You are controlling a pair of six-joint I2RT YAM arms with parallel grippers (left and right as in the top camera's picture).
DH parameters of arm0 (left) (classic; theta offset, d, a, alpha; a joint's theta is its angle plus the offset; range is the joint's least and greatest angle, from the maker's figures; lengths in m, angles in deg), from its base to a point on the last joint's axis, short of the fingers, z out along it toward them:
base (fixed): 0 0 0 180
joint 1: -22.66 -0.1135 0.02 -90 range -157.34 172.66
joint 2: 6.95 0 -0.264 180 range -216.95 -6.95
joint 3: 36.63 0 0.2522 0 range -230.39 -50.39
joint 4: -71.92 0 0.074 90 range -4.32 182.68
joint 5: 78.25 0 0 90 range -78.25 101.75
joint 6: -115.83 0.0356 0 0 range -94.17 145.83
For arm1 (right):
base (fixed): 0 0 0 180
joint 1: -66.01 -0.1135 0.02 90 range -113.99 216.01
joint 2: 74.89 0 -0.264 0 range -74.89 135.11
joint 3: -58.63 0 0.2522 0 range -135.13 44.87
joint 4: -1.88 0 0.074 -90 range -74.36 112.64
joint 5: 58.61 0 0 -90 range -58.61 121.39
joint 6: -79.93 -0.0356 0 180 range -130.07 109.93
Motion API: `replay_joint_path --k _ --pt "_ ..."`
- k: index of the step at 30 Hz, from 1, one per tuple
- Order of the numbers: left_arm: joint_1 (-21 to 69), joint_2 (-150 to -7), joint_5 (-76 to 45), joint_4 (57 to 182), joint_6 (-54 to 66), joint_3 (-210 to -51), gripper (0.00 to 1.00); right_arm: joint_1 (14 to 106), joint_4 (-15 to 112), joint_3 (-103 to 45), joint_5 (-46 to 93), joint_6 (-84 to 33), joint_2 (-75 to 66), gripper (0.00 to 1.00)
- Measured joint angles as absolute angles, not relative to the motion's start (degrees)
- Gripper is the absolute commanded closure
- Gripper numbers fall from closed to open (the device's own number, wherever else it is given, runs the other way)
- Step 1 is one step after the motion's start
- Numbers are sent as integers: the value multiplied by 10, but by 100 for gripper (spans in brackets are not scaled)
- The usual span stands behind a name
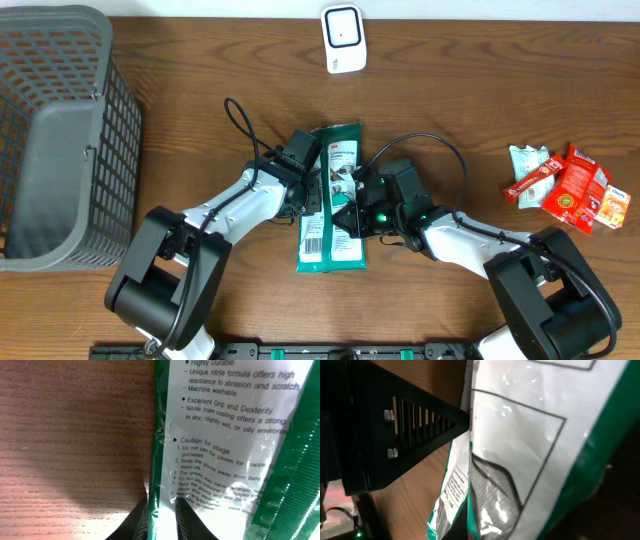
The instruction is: Scan the item barcode
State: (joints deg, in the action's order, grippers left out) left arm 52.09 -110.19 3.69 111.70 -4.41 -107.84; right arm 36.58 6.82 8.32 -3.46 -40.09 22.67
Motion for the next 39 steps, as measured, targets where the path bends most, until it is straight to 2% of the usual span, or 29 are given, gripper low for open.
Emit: replay_joint_path --k 2,11,14,17,19,23,28,31,33,39 --pt "521 -1102 37 1117 -44 -1078 79 366 68 83 -34 -401 227 99" --pt "521 -1097 34 1127 -39 -1076 80 372 70 83 -61 -385 227 99" --pt "521 -1067 31 1142 -26 -1064 74 380 77 83 -72 -369 223 99" --pt "520 -998 31 1144 -14 -1060 62 397 89 84 -78 -353 198 99" --pt "512 -930 31 1145 -8 -1060 58 404 102 84 -77 -343 175 99" --pt "464 -847 31 1175 -7 -1060 56 404 169 82 -79 -311 113 99" --pt "351 -811 35 1230 -2 -1060 54 404 363 41 -35 -250 37 99" --pt "318 -812 35 1244 2 -1060 37 404 454 8 15 -213 15 99" --pt "305 -813 36 1247 0 -1060 17 404 489 -8 47 -197 9 99" --pt "300 -815 38 1259 4 -1060 16 404 525 -20 129 -170 7 99"
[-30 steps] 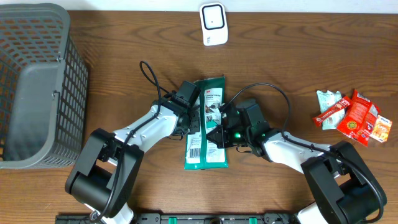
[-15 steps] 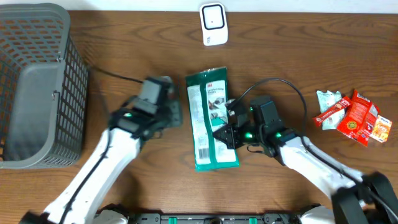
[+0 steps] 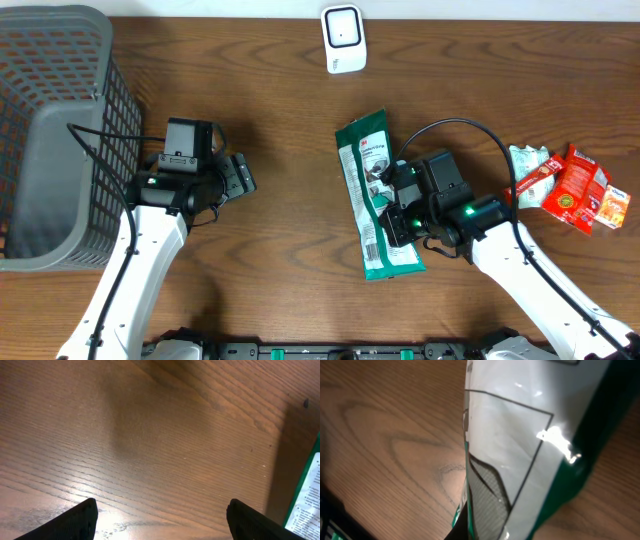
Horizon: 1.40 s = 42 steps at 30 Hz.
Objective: Scan the item barcode
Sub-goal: 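Release the left gripper and retract it left, right gripper holding package, then carry the green gloves package up to the white scanner with the right gripper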
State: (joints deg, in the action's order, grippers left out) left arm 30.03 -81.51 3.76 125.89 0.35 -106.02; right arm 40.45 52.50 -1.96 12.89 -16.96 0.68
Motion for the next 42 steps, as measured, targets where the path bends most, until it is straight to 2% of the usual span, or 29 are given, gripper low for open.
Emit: replay_joint_path --k 9,15,23,34,42 --pt "300 -815 37 1259 4 -1060 16 404 486 -21 88 -136 7 99" --pt "300 -815 37 1259 4 -1060 16 404 504 -41 67 -114 7 99" --pt "300 -816 37 1260 4 -1060 16 404 705 -204 82 -37 6 99" --pt "300 -816 38 1260 4 -1060 15 401 855 -416 162 31 14 99" --pt "300 -816 38 1260 4 -1060 16 387 997 -650 250 84 138 99"
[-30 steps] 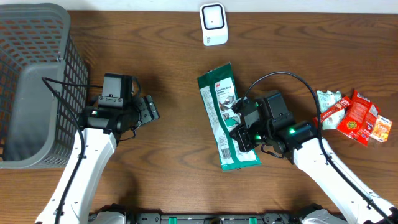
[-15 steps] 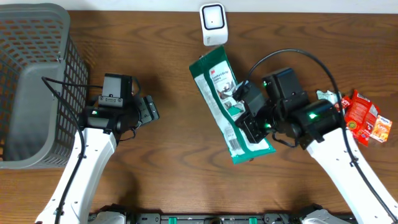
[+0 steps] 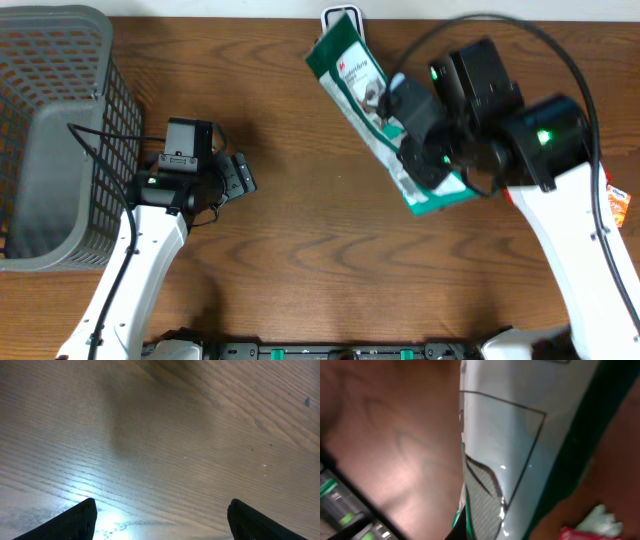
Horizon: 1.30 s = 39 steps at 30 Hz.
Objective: Scan the item barcode
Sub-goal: 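Carry the green gloves package up to the white scanner with the right gripper, then hold the gloves package against the scanner face with the right gripper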
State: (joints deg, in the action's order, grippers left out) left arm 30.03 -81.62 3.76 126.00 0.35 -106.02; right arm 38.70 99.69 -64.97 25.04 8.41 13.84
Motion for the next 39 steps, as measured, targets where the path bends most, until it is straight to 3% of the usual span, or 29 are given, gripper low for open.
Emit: replay_joint_path --k 7,19,27,39 --pt "300 -816 37 1260 4 -1060 16 372 1064 -914 350 174 280 99" --pt "300 -816 37 1260 4 -1060 16 320 968 -931 483 347 394 99" --pt "300 -817 37 1261 4 -1060 16 307 778 -930 594 449 517 99" --pt "300 -817 37 1260 4 -1060 16 299 521 -930 629 600 630 99"
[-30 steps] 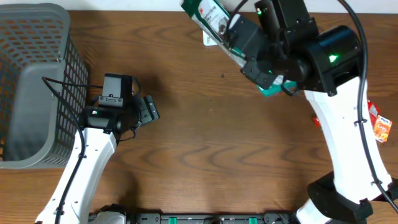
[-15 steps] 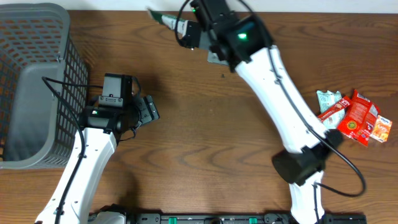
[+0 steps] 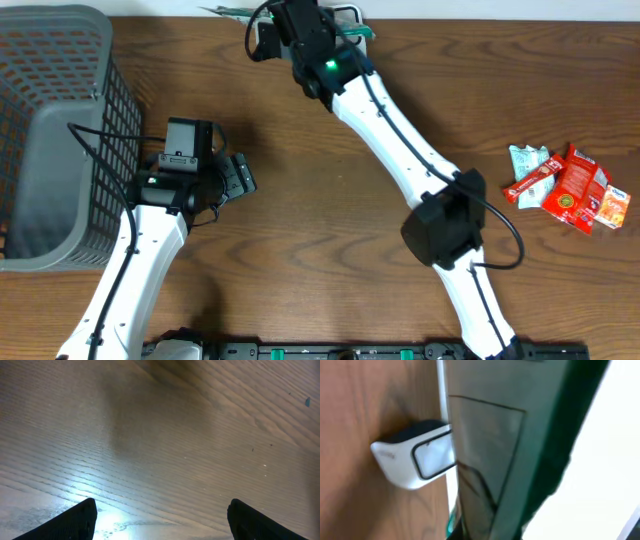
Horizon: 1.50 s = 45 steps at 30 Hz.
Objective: Scan the item barcode
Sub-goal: 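Hold the gloves package against the scanner face with the right gripper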
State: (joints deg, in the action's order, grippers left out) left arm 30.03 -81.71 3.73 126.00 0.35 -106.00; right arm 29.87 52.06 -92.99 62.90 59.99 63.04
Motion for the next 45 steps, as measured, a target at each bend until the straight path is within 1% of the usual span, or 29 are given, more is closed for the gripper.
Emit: replay_joint_path --k 6,13,19,22,27,36,45 --pt "300 -817 37 1260 4 -1060 15 298 342 -929 668 670 692 99" --pt "300 -817 37 1260 4 -1060 15 301 217 -930 682 689 727 99" --pt "300 -817 37 1260 4 -1060 15 318 225 -930 663 691 774 99" --pt "300 -817 37 1260 4 -1060 16 329 257 -929 638 673 787 99" --pt "300 -817 37 1260 4 -1060 15 342 294 -930 594 626 788 99" --pt "300 -817 37 1260 4 -1060 15 345 327 -930 558 602 788 99" --pt "300 -817 37 1260 4 -1060 15 345 309 -930 542 575 788 99"
